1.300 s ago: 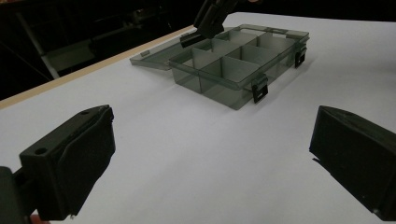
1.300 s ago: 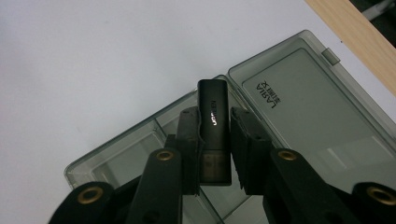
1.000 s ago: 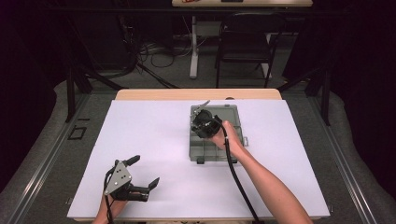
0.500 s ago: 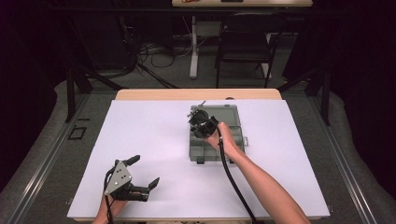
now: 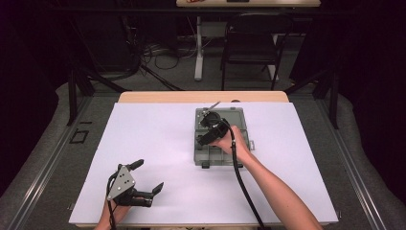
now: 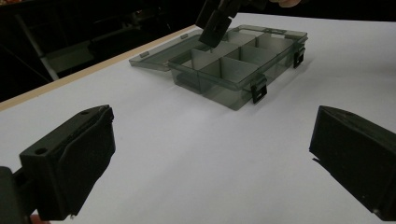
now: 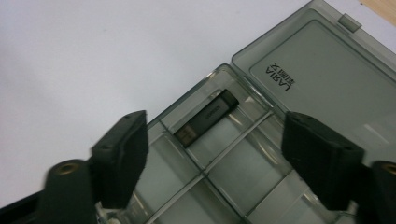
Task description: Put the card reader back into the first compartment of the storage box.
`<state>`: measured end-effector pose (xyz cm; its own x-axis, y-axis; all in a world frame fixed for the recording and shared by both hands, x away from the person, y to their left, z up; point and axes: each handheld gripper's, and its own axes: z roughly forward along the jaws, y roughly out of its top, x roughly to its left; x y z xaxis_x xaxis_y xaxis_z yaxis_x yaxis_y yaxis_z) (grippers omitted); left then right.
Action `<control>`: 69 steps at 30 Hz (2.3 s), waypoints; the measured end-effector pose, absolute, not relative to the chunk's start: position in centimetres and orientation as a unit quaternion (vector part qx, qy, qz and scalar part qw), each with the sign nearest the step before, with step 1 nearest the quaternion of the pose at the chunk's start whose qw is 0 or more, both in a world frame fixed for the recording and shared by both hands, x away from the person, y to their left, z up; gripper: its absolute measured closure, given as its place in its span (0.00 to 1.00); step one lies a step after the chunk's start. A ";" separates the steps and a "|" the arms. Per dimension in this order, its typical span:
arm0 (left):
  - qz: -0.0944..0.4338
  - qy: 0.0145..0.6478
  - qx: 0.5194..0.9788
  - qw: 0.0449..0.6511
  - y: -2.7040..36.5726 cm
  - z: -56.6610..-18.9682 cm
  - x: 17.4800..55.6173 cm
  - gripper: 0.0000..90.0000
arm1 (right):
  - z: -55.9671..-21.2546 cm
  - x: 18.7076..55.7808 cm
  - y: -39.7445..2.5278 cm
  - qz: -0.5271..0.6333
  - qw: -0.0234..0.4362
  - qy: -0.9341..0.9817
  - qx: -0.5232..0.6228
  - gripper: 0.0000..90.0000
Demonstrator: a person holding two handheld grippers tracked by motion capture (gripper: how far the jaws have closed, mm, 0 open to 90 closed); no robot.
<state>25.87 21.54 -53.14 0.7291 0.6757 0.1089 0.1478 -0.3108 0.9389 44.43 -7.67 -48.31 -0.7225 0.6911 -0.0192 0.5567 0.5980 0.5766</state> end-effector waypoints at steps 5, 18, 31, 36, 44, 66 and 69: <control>0.253 0.266 0.770 0.522 21.6 -53.1 25.7 0.00 | -48.2 43.8 -8.3 0.293 0.106 0.889 0.336 0.13; 0.255 0.262 0.770 0.523 21.7 -53.0 25.6 0.00 | -47.5 42.1 -10.6 0.305 0.086 0.891 0.325 0.00; 0.253 0.263 0.771 0.522 21.6 -53.0 25.7 0.00 | -47.2 39.5 -13.5 0.310 0.086 0.891 0.319 0.00; 0.254 0.263 0.771 0.522 21.6 -53.0 25.6 0.00 | -47.3 38.5 -14.6 0.313 0.091 0.890 0.318 0.00; 0.254 0.263 0.771 0.521 21.6 -53.0 25.7 0.00 | -47.4 36.4 -16.3 0.321 0.102 0.886 0.317 0.00; 0.255 0.266 0.770 0.521 21.7 -53.0 25.6 0.00 | -48.6 31.4 -20.3 0.361 0.134 0.868 0.313 0.00; 0.255 0.267 0.770 0.521 21.7 -53.0 25.6 0.00 | -49.1 30.6 -20.8 0.372 0.137 0.864 0.309 0.00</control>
<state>25.65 21.67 -53.05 0.7279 0.6760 0.1148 0.1454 -0.3157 0.9377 30.63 -20.79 -49.07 -0.7714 0.6363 -0.0068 0.4321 0.5317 0.7284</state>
